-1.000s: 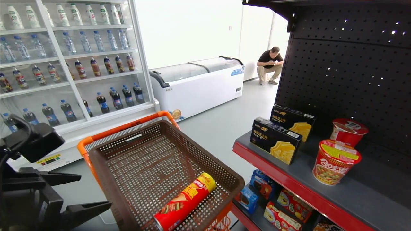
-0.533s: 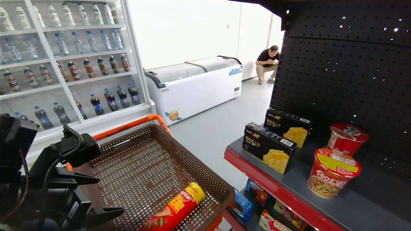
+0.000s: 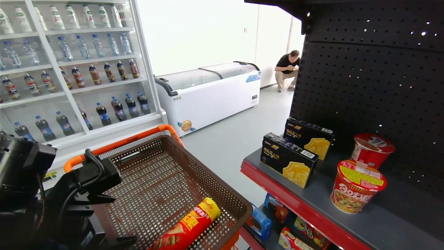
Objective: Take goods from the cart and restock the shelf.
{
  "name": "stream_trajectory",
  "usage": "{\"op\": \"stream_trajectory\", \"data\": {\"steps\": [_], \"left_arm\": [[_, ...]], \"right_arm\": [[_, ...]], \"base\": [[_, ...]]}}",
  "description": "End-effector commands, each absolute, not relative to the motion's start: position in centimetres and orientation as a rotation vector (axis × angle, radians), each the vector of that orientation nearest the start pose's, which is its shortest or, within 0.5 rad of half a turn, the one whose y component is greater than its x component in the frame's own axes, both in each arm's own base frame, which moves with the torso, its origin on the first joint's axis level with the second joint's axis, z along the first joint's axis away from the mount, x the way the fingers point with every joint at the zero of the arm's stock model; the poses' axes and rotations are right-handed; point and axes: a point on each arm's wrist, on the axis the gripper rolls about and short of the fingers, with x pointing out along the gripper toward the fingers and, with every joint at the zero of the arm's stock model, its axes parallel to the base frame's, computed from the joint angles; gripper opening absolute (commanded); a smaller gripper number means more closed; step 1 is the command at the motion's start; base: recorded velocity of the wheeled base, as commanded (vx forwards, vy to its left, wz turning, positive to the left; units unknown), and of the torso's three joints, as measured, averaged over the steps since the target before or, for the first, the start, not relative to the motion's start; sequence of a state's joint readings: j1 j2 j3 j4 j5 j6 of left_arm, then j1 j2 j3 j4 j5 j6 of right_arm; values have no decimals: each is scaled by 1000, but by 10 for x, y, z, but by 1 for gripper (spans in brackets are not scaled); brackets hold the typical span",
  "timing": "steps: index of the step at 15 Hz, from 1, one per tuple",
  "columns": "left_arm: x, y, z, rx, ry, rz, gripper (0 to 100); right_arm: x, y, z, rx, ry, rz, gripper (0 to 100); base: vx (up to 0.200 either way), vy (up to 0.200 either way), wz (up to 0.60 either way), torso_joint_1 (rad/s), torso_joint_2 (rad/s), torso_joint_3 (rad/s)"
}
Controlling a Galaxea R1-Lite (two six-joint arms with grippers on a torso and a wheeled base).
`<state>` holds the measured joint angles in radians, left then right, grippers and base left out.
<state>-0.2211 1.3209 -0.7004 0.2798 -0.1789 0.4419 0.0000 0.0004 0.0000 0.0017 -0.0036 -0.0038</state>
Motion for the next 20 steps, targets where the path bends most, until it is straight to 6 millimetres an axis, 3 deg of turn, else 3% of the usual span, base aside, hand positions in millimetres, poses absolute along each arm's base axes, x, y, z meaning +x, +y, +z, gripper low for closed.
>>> {"op": "stream_trajectory", "data": {"steps": [1, 14, 20], "left_arm": [[164, -42, 160, 449, 836, -587, 100], [159, -41, 148, 446, 839, -594, 100], [145, -37, 133, 505, 828, -624, 100]], "right_arm": [[-23, 0, 75, -5, 2, -3, 100], [-23, 0, 75, -5, 2, -3, 100], [-23, 0, 75, -5, 2, -3, 100]], "base": [[0, 0, 0, 0, 0, 0], [0, -46, 0, 0, -1, 0], [0, -67, 0, 1, 1, 2]]}}
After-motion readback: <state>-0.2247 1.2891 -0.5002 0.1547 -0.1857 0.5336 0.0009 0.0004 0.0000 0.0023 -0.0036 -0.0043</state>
